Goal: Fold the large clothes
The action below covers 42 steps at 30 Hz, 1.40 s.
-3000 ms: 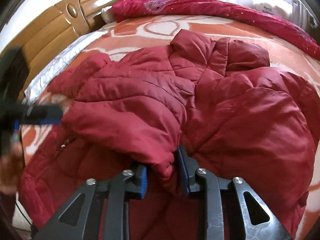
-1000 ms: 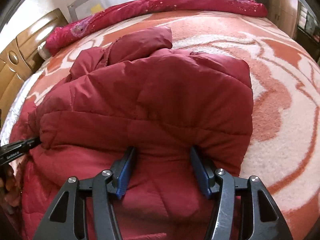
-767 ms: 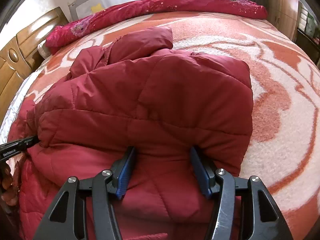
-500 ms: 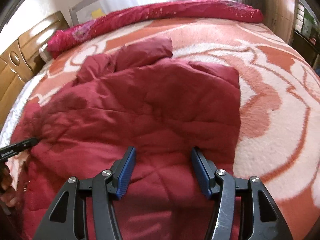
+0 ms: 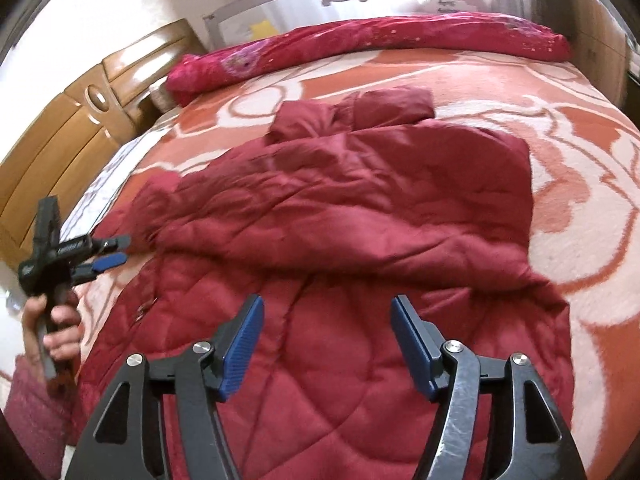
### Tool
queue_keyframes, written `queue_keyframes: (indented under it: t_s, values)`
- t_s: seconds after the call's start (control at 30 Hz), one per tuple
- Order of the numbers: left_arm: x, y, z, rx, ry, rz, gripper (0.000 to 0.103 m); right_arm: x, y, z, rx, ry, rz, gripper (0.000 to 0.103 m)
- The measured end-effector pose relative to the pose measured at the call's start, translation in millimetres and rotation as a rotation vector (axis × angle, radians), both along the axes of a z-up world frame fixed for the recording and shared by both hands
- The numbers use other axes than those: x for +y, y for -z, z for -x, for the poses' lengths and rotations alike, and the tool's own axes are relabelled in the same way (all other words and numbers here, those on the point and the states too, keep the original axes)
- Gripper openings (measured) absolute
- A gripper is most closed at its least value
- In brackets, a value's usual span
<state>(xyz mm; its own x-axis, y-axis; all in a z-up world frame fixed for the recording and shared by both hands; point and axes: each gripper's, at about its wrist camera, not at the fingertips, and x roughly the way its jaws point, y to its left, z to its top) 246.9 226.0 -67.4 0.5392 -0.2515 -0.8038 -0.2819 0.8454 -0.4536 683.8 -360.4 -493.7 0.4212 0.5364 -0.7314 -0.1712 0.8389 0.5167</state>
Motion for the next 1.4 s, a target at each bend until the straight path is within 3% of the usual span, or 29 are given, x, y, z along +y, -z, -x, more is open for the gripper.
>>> queue_keyframes:
  t_s: [0.1, 0.47, 0.63, 1.0, 1.07, 1.1, 1.13, 1.23, 1.4]
  values:
    - [24, 5, 9, 0.004, -0.072, 0.000, 0.072, 4, -3, 12, 0.004, -0.006, -0.012, 0.068]
    - [127, 36, 25, 0.050, -0.378, 0.092, 0.072, 6, -6, 35, 0.016, -0.017, -0.022, 0.070]
    - [163, 49, 23, 0.039, -0.483, 0.188, 0.072, 6, -6, 35, 0.009, -0.016, -0.021, 0.070]
    - [204, 52, 6, 0.019, -0.587, 0.106, 0.071, 5, 0, 36, 0.034, -0.009, -0.033, 0.070]
    - [204, 49, 2, 0.022, -0.578, 0.071, 0.060, 3, 1, 36, 0.037, -0.001, -0.039, 0.070]
    - [202, 47, 0, 0.023, -0.567, 0.048, 0.036, 2, 2, 36, 0.038, 0.007, -0.044, 0.070]
    - [201, 46, 0, 0.016, -0.548, 0.046, 0.019, 0, 3, 36, 0.040, 0.015, -0.050, 0.070]
    - [194, 37, 2, -0.021, -0.526, 0.032, 0.008, -2, 4, 35, 0.045, 0.024, -0.060, 0.070]
    - [167, 2, 7, -0.097, -0.467, -0.030, 0.006, -6, 4, 35, 0.041, 0.033, -0.069, 0.070]
